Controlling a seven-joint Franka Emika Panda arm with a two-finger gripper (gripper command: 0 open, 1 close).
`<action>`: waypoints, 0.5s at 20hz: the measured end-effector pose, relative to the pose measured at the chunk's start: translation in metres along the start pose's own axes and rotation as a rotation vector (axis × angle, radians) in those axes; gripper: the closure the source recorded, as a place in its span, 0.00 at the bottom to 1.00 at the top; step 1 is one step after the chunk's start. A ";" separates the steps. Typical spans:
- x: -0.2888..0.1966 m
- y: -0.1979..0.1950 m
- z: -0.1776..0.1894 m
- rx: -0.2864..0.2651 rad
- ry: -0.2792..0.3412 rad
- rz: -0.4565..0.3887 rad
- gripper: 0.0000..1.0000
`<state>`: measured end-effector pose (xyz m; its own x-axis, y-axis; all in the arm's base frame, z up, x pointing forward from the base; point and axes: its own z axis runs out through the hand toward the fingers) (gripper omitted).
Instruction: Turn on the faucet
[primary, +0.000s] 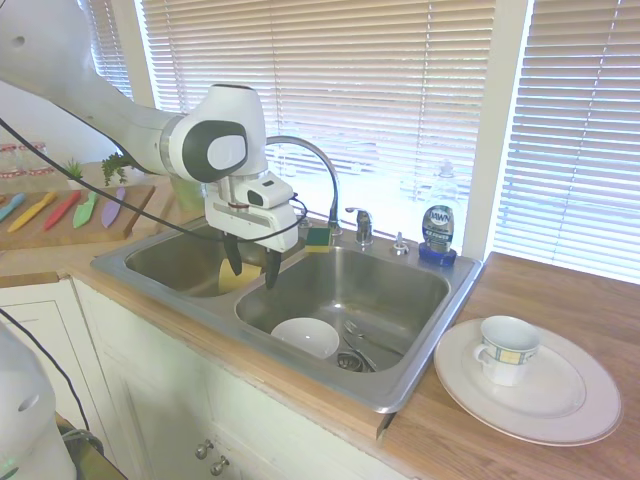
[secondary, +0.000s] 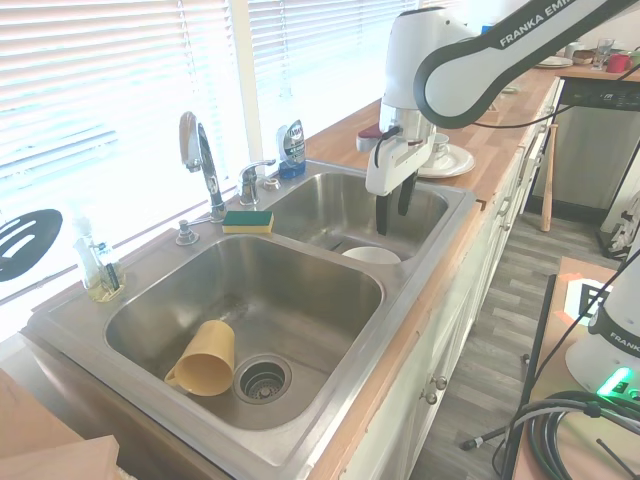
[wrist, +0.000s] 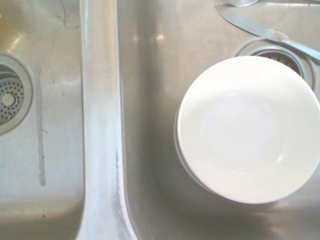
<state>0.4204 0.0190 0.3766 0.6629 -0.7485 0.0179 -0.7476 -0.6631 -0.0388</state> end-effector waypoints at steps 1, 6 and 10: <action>0.000 0.000 0.000 -0.001 0.001 -0.001 0.00; 0.002 -0.001 -0.001 -0.003 0.013 -0.008 1.00; 0.004 -0.003 -0.001 -0.006 0.026 -0.012 1.00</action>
<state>0.4254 0.0183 0.3775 0.6710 -0.7401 0.0440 -0.7395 -0.6724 -0.0321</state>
